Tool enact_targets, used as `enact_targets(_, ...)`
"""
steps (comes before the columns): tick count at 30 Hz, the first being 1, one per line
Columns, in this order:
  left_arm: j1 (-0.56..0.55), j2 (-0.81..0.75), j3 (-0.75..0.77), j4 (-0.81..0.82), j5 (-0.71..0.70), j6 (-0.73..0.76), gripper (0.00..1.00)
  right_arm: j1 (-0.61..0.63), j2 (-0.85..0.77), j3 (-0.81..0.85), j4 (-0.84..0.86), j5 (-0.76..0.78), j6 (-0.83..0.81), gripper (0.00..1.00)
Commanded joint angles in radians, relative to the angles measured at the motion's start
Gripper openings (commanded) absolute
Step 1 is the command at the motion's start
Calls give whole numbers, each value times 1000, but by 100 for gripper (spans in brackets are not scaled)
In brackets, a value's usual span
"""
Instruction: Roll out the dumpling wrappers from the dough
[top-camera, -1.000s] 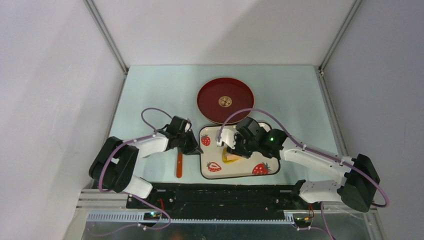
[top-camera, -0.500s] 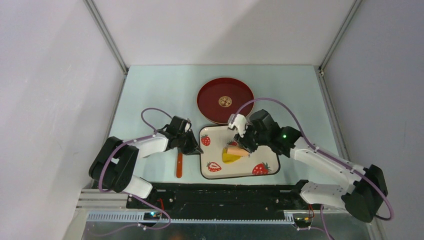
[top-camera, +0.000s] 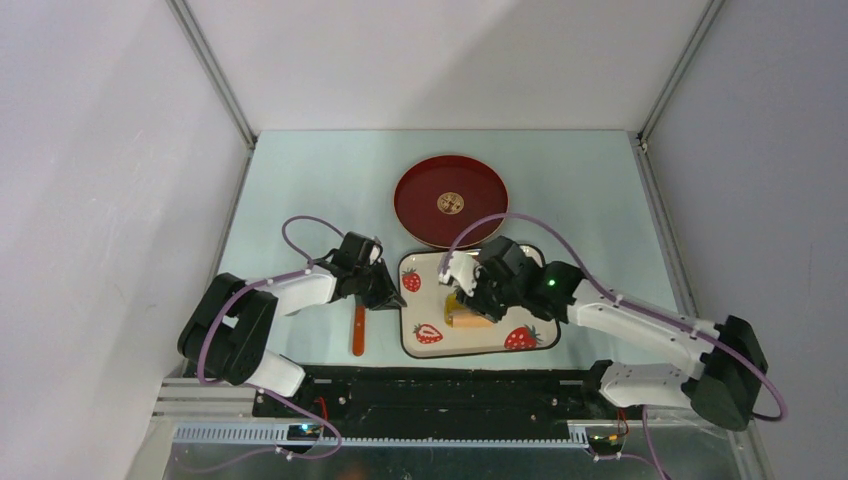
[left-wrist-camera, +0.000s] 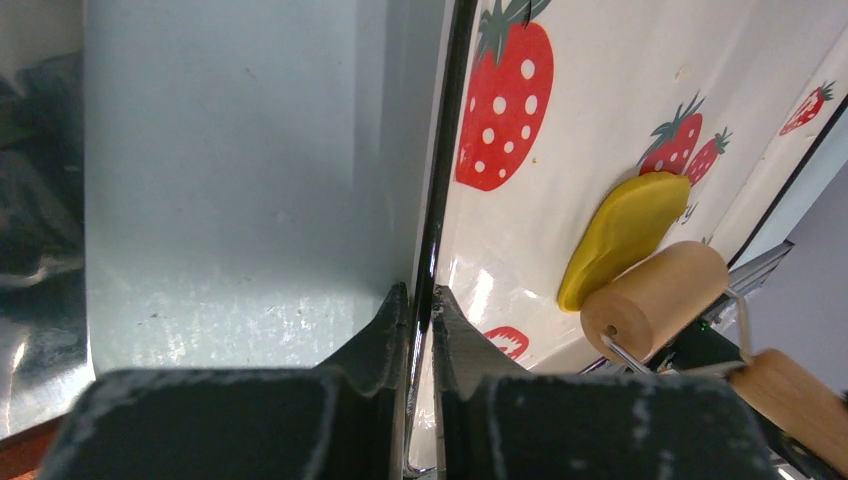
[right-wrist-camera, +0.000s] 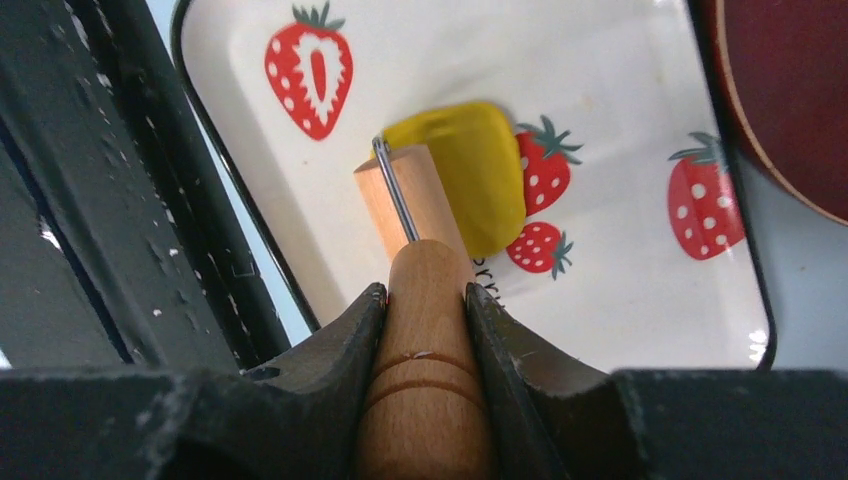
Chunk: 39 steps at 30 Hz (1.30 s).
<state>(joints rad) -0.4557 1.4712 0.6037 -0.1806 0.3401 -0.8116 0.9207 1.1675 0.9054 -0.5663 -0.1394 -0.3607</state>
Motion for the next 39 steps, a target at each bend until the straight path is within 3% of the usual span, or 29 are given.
enact_targets(1,13,4,-22,0,-86,11,0,41,55,38,-20,97,-46,0)
enact_targets(14,14,4,-22,3,-84,11,0,160,227,46,-188,272,-79,0)
enact_targets(23,15,5,-22,2,-83,11,0,209,163,38,-205,223,-51,0)
enact_targets(35,17,5,-22,2,-81,12,0,207,84,-23,-257,33,-25,0)
enact_targets(39,17,5,-22,3,-82,12,0,195,61,-31,-231,54,-28,0)
